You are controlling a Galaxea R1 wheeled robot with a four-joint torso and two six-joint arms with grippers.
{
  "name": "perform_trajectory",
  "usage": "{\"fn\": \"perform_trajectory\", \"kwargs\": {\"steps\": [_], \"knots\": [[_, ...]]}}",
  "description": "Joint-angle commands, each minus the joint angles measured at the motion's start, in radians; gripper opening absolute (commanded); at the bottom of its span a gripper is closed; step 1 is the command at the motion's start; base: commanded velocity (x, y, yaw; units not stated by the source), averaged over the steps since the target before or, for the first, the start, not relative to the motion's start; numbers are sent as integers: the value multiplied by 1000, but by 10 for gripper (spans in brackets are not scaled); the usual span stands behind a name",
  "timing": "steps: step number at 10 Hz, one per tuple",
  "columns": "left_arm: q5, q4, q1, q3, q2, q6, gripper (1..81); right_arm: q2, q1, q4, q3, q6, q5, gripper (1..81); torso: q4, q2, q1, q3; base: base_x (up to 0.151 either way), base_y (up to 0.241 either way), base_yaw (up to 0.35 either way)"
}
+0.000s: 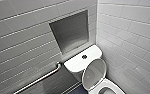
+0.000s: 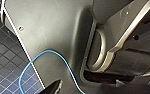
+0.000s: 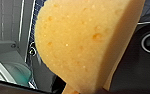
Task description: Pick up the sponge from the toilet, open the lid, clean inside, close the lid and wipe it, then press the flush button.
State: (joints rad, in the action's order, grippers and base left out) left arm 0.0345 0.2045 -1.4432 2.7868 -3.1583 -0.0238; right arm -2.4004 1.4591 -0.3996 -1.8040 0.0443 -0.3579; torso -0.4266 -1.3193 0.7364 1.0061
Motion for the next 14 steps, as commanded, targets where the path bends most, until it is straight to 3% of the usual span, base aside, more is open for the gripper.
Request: {"fn": "perform_trajectory", "kwargs": {"steps": [1, 4, 5, 6, 8, 11, 13, 14], "knots": [[78, -8, 20, 7, 10, 7, 811, -21, 8, 24, -46, 0, 76, 10, 86, 95, -61, -49, 0, 0, 0], [78, -8, 31, 7, 7, 7, 811, -73, 34, 31, -138, 6, 80, 10, 153, 208, -134, -122, 0, 0, 0], [78, -8, 36, 5, 9, 7, 811, -91, 43, 47, -167, 6, 83, 10, 109, 244, -158, -74, 0, 0, 0], [76, -11, 43, 7, 10, 8, 811, -110, 53, 71, -194, 6, 88, 10, 125, 176, -115, -86, 0, 0, 0], [41, -48, 63, 5, 12, 15, 811, -143, 83, 154, -245, 8, 108, 10, 133, 199, -131, -94, 0, 0, 0], [36, -54, 94, -10, 18, 15, 811, -324, 74, 171, -543, 8, 385, 10, 133, 199, -132, -95, 0, 0, 0], [36, -72, 121, -13, 45, 16, 811, -468, 88, 188, -779, 9, 430, 10, 133, 199, -133, -95, 0, 0, 0], [38, -99, 141, -27, 59, 16, 811, -502, 97, 231, -823, 9, 429, 10, 133, 199, -133, -95, 0, 0, 0]]}}
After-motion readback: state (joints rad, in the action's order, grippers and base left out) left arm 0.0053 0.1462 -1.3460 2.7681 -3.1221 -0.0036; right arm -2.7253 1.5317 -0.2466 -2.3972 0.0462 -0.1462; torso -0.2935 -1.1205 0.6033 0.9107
